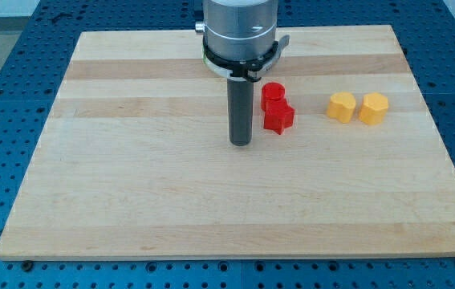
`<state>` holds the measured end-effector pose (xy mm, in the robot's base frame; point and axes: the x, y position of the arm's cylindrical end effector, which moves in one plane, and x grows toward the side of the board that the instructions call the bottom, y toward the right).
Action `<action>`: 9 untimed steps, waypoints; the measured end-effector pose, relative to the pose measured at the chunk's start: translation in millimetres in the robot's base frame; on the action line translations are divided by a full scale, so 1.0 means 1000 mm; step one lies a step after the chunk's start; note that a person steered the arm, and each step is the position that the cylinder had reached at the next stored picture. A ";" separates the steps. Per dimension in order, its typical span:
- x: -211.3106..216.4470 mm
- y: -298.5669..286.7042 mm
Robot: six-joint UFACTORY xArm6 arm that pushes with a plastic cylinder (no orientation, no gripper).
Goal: Move green star towards center
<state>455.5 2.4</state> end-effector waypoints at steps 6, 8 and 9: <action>-0.126 -0.115; -0.237 -0.110; -0.251 -0.077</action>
<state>204.7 -75.0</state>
